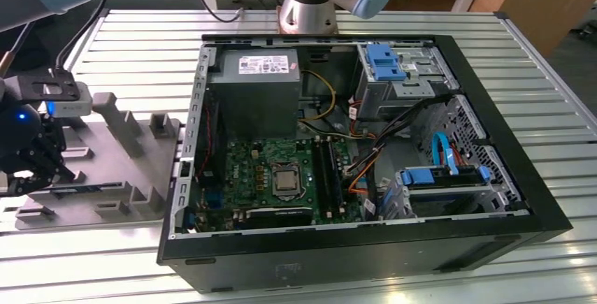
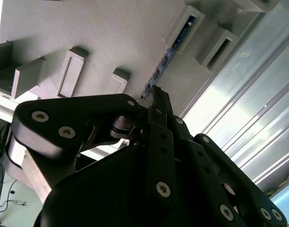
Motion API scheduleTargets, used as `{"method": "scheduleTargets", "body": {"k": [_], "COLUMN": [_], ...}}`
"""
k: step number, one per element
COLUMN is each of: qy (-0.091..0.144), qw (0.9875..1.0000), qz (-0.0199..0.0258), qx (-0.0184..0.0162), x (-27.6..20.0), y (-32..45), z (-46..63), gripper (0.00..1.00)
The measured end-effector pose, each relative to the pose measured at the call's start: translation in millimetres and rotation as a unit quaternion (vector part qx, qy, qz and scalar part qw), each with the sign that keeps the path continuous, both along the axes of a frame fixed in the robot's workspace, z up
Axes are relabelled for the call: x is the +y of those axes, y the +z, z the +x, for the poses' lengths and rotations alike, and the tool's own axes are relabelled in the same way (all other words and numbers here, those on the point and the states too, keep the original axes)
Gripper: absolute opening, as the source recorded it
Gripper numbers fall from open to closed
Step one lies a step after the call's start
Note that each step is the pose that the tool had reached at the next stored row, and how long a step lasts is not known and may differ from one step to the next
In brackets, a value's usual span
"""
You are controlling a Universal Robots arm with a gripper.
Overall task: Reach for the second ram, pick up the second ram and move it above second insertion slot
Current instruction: 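Pick up the second ram and move it above second insertion slot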
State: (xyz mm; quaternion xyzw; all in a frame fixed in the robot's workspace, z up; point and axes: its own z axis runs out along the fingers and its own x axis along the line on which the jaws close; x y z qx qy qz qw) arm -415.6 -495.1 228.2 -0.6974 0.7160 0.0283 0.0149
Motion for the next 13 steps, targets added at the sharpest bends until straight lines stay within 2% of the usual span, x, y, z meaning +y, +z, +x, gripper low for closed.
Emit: {"method": "scheduleTargets", "body": {"k": [4, 8, 13], "qy": [0.0, 0.0, 0.0], "qw": [1.0, 1.0, 1.0], "qz": [0.0001, 0.0002, 0.0001], "qx": [-0.0002, -0.0003, -0.0002], "x": [0.0, 0.0, 0.0], "y": [-2.4, -8.2, -8.5], "z": [-2.2, -2.9, -2.9], "gripper": [0.11, 0.11, 0.11]}}
